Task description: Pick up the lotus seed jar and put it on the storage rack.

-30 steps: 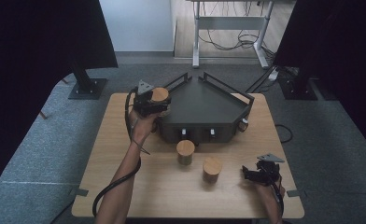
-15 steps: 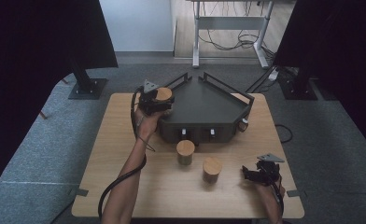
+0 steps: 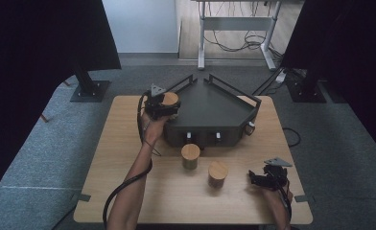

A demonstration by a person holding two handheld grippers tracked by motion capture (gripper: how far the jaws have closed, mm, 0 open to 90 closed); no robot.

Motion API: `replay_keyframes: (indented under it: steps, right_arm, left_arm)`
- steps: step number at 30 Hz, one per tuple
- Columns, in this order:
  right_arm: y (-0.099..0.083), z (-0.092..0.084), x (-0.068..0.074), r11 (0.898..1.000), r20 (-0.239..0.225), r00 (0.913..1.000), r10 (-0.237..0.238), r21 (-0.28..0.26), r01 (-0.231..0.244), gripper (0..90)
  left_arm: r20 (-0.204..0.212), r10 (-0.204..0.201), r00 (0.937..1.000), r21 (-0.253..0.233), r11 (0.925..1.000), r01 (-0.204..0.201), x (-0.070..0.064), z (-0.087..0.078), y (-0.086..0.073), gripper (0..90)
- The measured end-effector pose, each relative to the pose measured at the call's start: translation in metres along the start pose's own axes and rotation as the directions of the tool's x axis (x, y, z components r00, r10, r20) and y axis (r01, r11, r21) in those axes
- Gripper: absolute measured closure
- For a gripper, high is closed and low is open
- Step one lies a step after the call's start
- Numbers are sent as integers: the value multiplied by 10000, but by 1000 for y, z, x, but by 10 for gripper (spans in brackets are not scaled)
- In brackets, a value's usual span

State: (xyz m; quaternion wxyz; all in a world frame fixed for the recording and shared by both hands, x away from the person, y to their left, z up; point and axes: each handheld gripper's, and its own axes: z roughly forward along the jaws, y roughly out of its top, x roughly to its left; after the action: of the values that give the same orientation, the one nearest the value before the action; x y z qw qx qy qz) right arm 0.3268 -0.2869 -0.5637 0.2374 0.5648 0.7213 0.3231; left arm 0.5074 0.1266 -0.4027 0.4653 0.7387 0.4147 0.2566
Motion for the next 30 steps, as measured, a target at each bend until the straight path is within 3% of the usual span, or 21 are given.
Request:
replay_keyframes:
  steps: [8,11,16,30]
  right_arm:
    - [0,0,0,10000,-5,10000,-19,7,19,76]
    - [0,0,0,10000,-5,10000,-20,7,20,76]
    - [0,0,0,10000,-7,10000,-21,9,21,75]
    - [0,0,0,10000,-7,10000,-25,11,25,75]
  left_arm:
    - [6,-97,10000,105,9999,97,1,1,0,235]
    - [88,-372,9993,88,9993,372,3,1,1,151]
    - [-32,-416,9991,11,9991,417,5,0,-2,42]
    - [119,-117,9999,-315,9994,120,6,-21,-9,26]
